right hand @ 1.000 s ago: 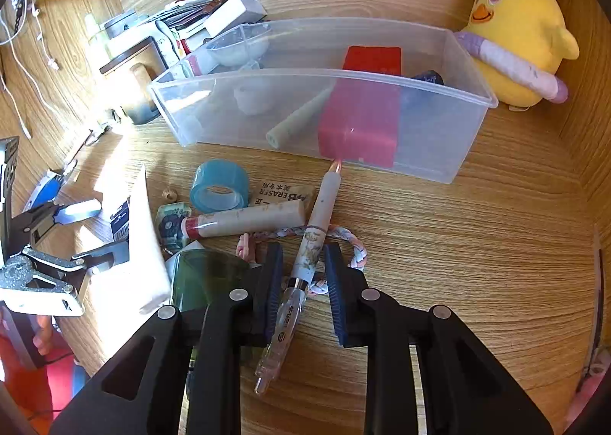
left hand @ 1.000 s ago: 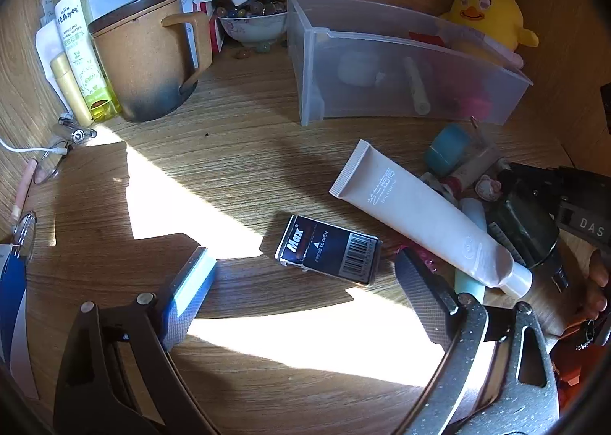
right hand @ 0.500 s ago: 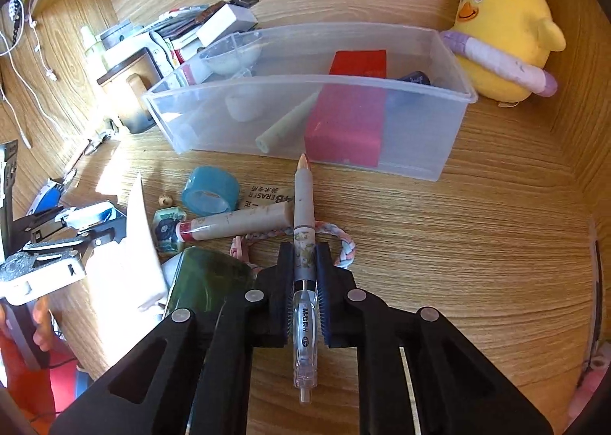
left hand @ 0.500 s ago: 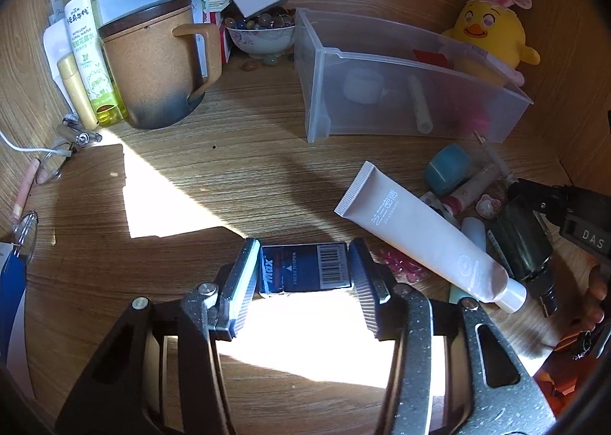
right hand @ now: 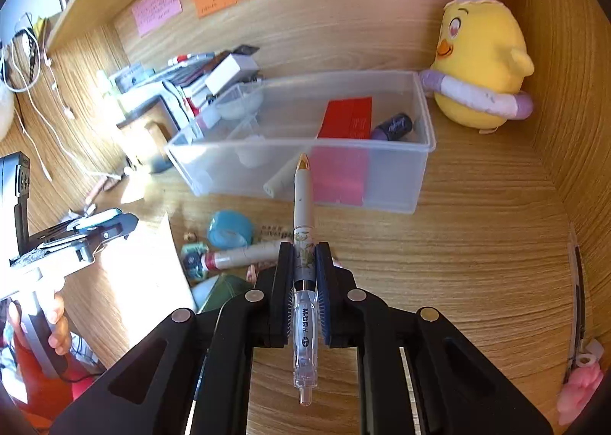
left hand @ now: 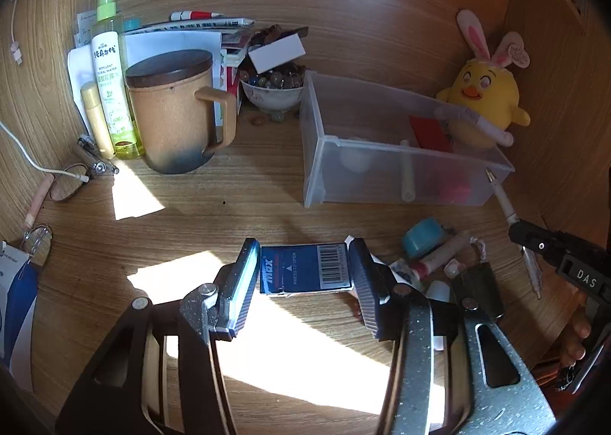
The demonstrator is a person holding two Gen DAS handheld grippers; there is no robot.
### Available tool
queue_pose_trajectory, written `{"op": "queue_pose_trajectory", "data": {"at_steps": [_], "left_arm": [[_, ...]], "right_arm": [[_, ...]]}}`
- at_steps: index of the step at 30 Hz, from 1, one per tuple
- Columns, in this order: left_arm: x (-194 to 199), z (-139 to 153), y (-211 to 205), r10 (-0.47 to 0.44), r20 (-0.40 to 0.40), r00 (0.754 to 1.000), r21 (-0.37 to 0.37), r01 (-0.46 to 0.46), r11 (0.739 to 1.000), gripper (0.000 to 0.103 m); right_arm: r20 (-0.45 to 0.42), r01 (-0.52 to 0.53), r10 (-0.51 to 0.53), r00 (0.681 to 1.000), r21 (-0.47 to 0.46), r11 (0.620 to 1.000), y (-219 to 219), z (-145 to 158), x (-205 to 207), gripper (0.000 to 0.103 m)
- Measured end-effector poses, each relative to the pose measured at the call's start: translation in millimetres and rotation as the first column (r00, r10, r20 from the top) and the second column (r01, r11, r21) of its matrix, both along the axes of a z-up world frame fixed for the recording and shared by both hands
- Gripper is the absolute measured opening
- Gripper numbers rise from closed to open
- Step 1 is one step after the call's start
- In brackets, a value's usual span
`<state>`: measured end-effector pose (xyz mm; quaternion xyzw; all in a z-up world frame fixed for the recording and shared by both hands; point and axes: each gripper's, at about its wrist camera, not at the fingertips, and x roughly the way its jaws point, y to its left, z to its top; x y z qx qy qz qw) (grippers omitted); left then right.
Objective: Organize objects
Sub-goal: 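Grasp the blue 'Max' box with the left tool while the right tool grasps the white pen, then carry the blue box and white pen into the clear box and release both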
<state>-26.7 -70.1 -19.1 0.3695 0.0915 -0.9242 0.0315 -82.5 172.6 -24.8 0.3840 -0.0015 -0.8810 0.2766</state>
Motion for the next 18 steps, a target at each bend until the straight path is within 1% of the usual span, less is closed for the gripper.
{"op": "queue_pose_trajectory", "data": {"at_steps": [2,8,14,18], "left_arm": [[-2,7,3,-0.004,-0.02,1.0,0.009,0.004,1.0,0.048],[-10,25,15,-0.03,-0.068,0.997,-0.006,0.03,1.0,0.048],[-22,33,26,-0.057,-0.082,0.995,-0.02,0.055,0.998,0.048],[-31,38,31,-0.071,-0.093,0.993,-0.027,0.069,0.997,0.048]], "right_arm": [[-0.006,-0.003,0.003,1.0,-0.017,1.0,1,4,1,0.01],[-0.049,-0.003,0.001,0.999,-0.035,0.999,5,16,1,0.01],[-0.088,0.024,-0.031,0.996,-0.078,0.997,14,33,-6,0.01],[-0.121,0.034,-0.045,0.992,-0.089,0.995,16,44,-12,0.01]]}}
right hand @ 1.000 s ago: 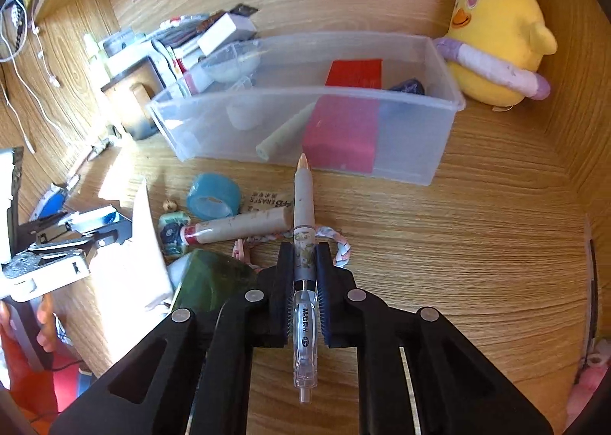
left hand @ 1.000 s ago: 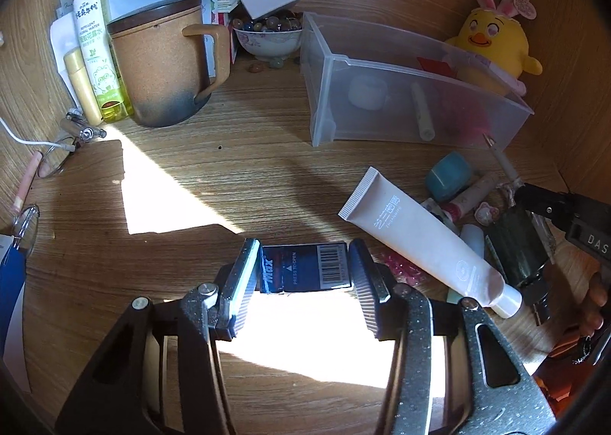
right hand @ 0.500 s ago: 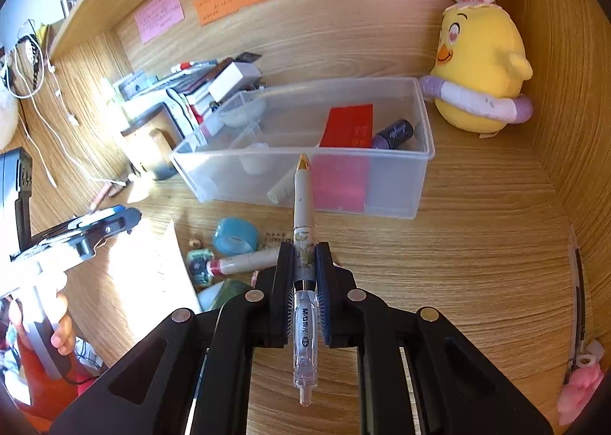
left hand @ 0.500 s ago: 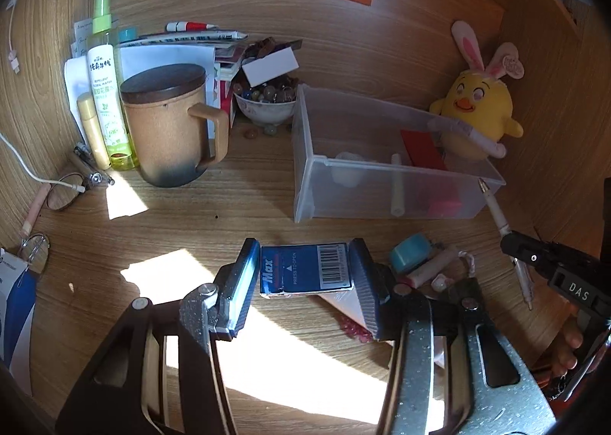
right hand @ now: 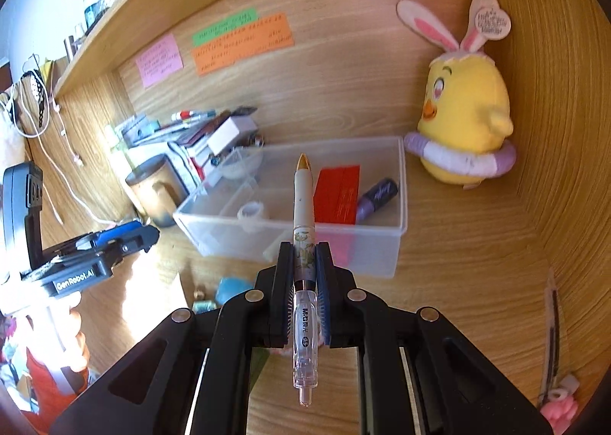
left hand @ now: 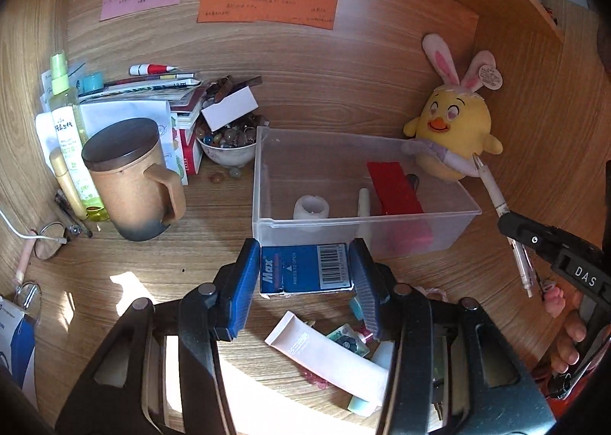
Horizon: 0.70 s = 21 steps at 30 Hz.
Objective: Organize objects
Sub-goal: 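Carry the blue box and white pen into the clear box and release both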
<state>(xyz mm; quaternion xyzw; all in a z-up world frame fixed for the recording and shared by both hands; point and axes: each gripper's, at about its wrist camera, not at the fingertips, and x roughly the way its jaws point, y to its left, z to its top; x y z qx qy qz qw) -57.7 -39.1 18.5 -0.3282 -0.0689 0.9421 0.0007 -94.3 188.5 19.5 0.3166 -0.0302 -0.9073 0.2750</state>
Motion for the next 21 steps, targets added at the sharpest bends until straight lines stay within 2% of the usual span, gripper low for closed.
{"op": "queue_pose_trajectory", "data": {"at_steps": [10,21], "left_arm": [[-23,5,4,-0.005,-0.003,1.0,-0.003,0.005,1.0,0.048],[-50,17,2,-0.009,-0.012,1.0,-0.002,0.009,1.0,0.048]], "right_arm": [[-0.056,0.026,-0.027,0.998,-0.019,0.999,-1,20,-23,0.01],[-0.122,0.035,-0.03,0.992,0.038,0.999,-13,37,-51,0.01]]}}
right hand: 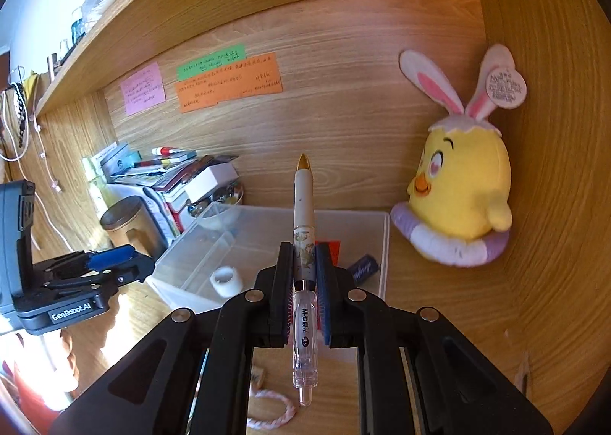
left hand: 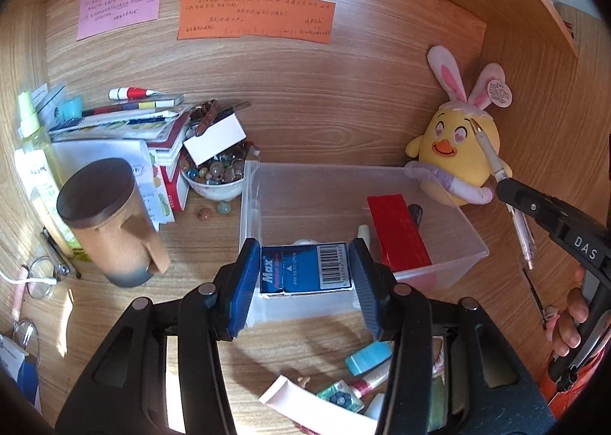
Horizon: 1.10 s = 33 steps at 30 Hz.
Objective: Organize objects
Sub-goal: 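Carry the blue box and white pen into the clear box and release both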
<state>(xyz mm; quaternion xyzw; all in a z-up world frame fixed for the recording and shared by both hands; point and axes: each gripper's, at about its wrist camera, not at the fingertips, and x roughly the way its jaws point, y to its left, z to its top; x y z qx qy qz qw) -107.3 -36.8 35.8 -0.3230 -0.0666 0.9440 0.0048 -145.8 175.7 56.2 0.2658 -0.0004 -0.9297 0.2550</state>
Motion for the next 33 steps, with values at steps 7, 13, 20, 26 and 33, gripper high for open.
{"op": "queue_pose_trajectory", "data": {"at_steps": [7,13,20,26,33], "left_arm": [[-20,5,2,-0.009,0.008,1.0,-0.015,0.009,1.0,0.048],[-39,-1,5,-0.009,0.021,1.0,-0.016,0.009,1.0,0.048],[-59,-23,4,-0.005,0.075,0.997,0.001,0.004,1.0,0.048],[-69,-37,9,-0.021,0.109,0.994,-0.009,0.022,1.0,0.048],[-72,-43,15,-0.036,0.123,0.992,-0.021,0.039,0.999,0.048]], "right_arm": [[-0.034,0.009,-0.007,0.999,0.047,0.999,-9,6,-17,0.01],[-0.026,0.019,-0.017,1.0,0.072,0.997,-16,-4,-34,0.01],[0.019,0.028,-0.03,0.999,0.088,0.996,-22,-27,-54,0.01],[0.075,0.002,-0.012,0.997,0.133,0.991,-38,-47,-67,0.01],[0.106,-0.011,-0.008,0.994,0.182,0.983,-48,-63,-73,0.01]]}}
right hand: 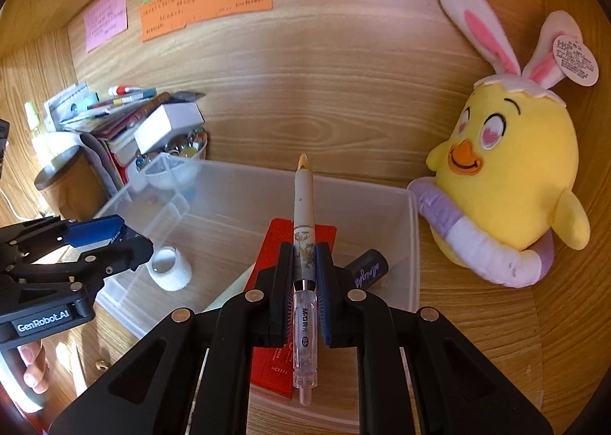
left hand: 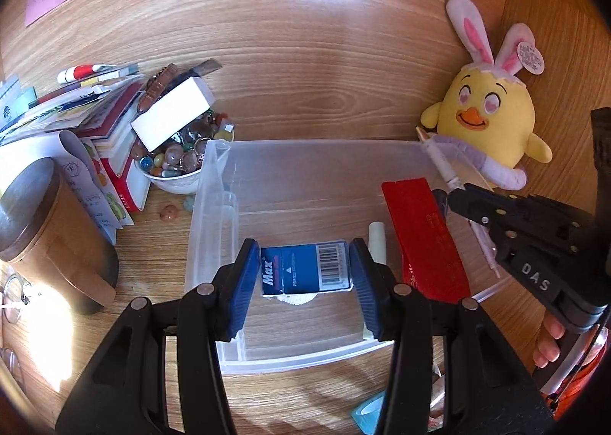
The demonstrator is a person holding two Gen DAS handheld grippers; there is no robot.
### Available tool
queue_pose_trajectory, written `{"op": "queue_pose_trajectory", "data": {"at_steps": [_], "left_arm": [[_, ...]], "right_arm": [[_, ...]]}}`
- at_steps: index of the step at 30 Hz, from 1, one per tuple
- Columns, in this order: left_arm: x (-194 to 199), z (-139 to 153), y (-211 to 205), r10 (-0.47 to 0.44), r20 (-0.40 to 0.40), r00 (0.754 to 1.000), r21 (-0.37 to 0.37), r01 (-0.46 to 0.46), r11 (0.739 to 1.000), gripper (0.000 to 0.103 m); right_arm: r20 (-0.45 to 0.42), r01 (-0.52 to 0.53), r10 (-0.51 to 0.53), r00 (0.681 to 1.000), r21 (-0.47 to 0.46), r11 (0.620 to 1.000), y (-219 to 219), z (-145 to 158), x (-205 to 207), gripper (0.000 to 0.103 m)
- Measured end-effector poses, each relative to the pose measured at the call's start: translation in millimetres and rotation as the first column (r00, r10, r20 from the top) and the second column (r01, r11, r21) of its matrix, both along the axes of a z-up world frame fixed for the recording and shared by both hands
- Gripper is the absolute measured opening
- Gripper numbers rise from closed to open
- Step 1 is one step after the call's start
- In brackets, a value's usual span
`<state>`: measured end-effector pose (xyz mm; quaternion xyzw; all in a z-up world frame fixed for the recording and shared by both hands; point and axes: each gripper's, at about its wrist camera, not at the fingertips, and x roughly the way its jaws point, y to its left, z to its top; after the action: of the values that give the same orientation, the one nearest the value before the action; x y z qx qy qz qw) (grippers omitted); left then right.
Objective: Organize objects
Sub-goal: 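Carry the blue box and white pen into the clear box and release both, then lift both open tools out of the clear box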
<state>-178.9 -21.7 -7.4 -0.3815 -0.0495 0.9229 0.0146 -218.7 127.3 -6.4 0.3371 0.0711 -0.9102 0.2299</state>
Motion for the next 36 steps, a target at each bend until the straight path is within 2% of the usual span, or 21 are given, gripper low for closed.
{"op": "queue_pose_trajectory", "data": {"at_steps": [4,10,15,20,23,26,28,31,36], "left_arm": [[0,-1,1,-0.004,0.008,1.0,0.004,0.004,1.0,0.05],[4,4,1,0.005,-0.004,1.0,0.001,-0.005,1.0,0.067],[11,12,3,0.016,-0.03,0.999,-0.017,-0.016,1.0,0.088],[20,21,3,0.018,-0.049,0.999,-0.022,-0.019,1.0,0.094],[29,28,2,0.018,-0.065,0.998,-0.02,-0.02,1.0,0.097],[38,35,3,0.021,-0.08,0.997,-0.028,-0.024,0.999,0.098],[45,39,3,0.025,-0.094,0.995,-0.04,-0.028,0.999,0.099],[59,44,3,0.024,-0.115,0.993,-0.049,-0.03,0.998,0.101],[72,46,-2,0.015,-0.102,0.995,-0.015,-0.016,1.0,0.101]], "right_arm": [[0.021,0.009,-0.009,1.0,0.01,1.0,-1,-6,-5,0.01],[0.04,0.014,-0.015,0.999,0.022,1.0,-1,-9,-8,0.011],[0.051,0.022,-0.024,0.998,0.031,0.999,2,-9,-9,0.011],[0.062,0.013,-0.015,0.998,0.031,0.999,4,-5,-6,0.014],[0.051,0.013,-0.014,0.999,0.022,1.0,7,1,0,0.024],[0.033,0.016,-0.016,0.999,0.001,1.0,11,10,8,0.047],[0.02,0.02,-0.02,1.0,-0.014,1.0,15,16,15,0.067],[-0.01,0.025,-0.025,1.0,-0.036,0.999,21,27,30,0.077],[-0.03,-0.003,0.002,1.0,-0.059,0.998,28,39,56,0.079]]}}
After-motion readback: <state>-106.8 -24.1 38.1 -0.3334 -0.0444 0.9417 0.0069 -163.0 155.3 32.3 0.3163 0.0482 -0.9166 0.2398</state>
